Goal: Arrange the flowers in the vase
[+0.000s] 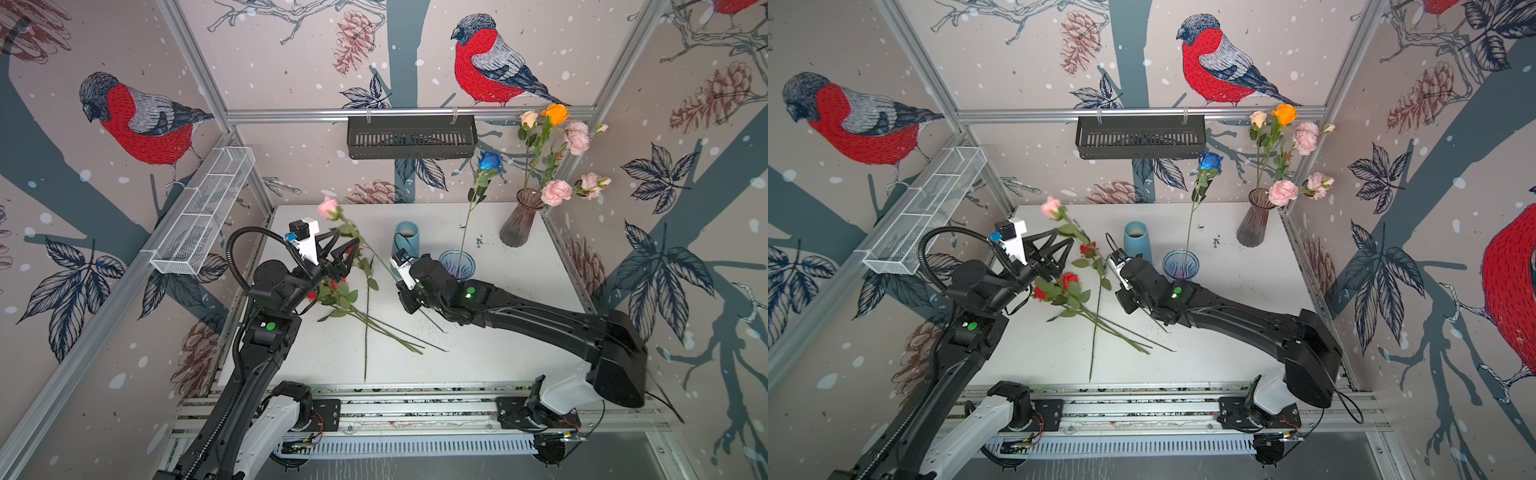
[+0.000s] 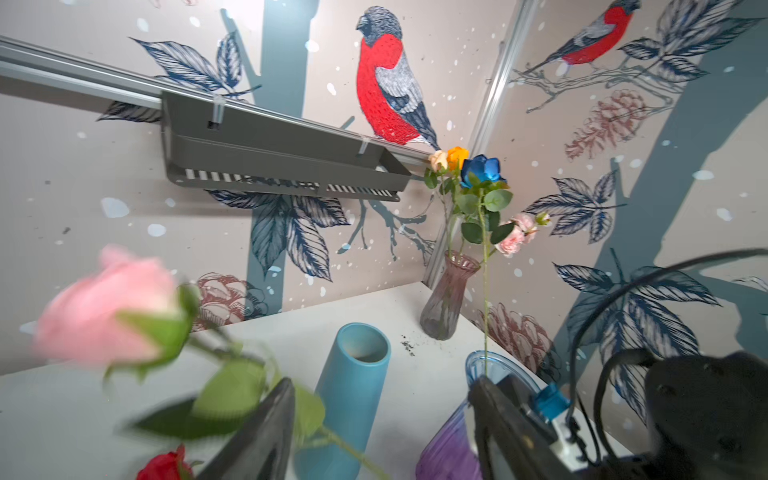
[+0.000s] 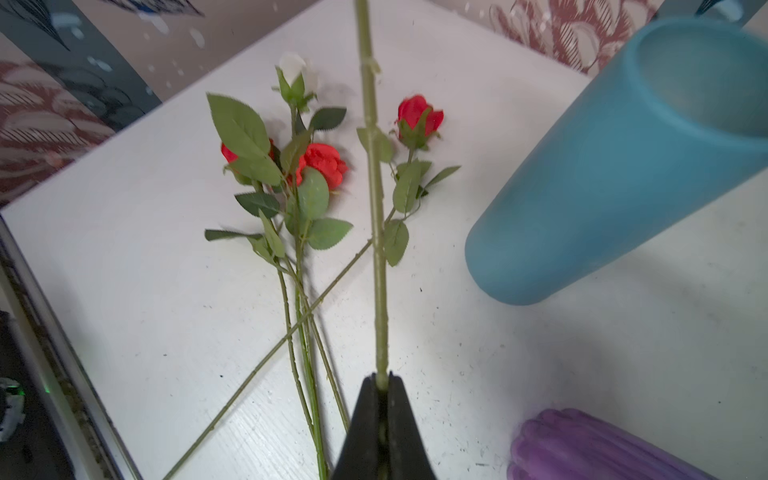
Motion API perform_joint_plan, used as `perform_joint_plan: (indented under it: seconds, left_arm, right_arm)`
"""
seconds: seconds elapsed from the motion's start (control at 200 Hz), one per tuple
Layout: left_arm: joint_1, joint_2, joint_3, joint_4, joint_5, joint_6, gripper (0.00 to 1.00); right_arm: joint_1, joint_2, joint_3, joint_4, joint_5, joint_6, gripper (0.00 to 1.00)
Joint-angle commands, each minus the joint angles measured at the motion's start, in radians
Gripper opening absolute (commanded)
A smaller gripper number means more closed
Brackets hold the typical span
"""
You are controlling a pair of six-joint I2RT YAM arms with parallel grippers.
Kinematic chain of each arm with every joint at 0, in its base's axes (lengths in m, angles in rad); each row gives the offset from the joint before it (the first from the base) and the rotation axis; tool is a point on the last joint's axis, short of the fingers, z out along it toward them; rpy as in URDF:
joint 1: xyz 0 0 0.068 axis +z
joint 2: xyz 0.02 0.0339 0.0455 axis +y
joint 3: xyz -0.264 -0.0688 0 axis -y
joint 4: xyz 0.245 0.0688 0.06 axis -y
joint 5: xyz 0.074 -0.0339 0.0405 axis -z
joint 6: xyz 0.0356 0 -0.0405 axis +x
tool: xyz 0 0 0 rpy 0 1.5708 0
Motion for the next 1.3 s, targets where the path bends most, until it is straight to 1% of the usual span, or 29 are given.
perform_joint_plan:
  seconds: [0.0, 0.085, 0.19, 0.305, 0.4, 0.495, 0.67, 0.811, 1.081, 1.146, 1.296]
  left_arm:
    - [0.003, 0.02, -0.01, 0.171, 0.173, -0.06, 0.67]
    - [0.003, 0.047, -0.012, 0.228, 0.245, -0.098, 0.66]
    - [0.001, 0.07, -0.023, 0.31, 0.318, -0.15, 0.66]
    - [-0.017, 0.109, -0.032, 0.435, 0.423, -0.231, 0.67]
    - [-0.045, 0.138, -0.022, 0.467, 0.477, -0.256, 0.66]
    - [-0.072, 0.136, -0.021, 0.452, 0.483, -0.234, 0.66]
    - [-0.119, 0.142, 0.001, 0.37, 0.49, -0.177, 0.64]
    - [-0.121, 0.135, 0.002, 0.351, 0.474, -0.159, 0.63]
    - [-0.121, 0.136, 0.002, 0.354, 0.478, -0.162, 0.58]
    - [-0.121, 0.136, 0.002, 0.353, 0.477, -0.161, 0.54]
    - [-0.12, 0.136, 0.004, 0.351, 0.479, -0.159, 0.41]
  right_arm:
    - [0.0, -0.12, -0.057, 0.1, 0.012, 0.023, 0.04]
    - [-0.002, -0.238, -0.127, 0.195, -0.044, 0.008, 0.05]
    - [0.0, -0.344, -0.211, 0.324, -0.112, -0.003, 0.05]
    - [-0.001, -0.39, -0.231, 0.363, -0.169, -0.002, 0.05]
    - [0.002, -0.397, -0.22, 0.367, -0.224, -0.002, 0.05]
    - [0.012, -0.393, -0.216, 0.387, -0.261, 0.005, 0.05]
    - [0.031, -0.375, -0.209, 0.418, -0.287, 0.014, 0.05]
    - [0.034, -0.34, -0.195, 0.399, -0.326, -0.001, 0.05]
    - [0.048, -0.308, -0.189, 0.404, -0.336, -0.004, 0.05]
    - [0.047, -0.304, -0.189, 0.405, -0.336, -0.007, 0.05]
    - [0.048, -0.301, -0.186, 0.405, -0.341, -0.005, 0.05]
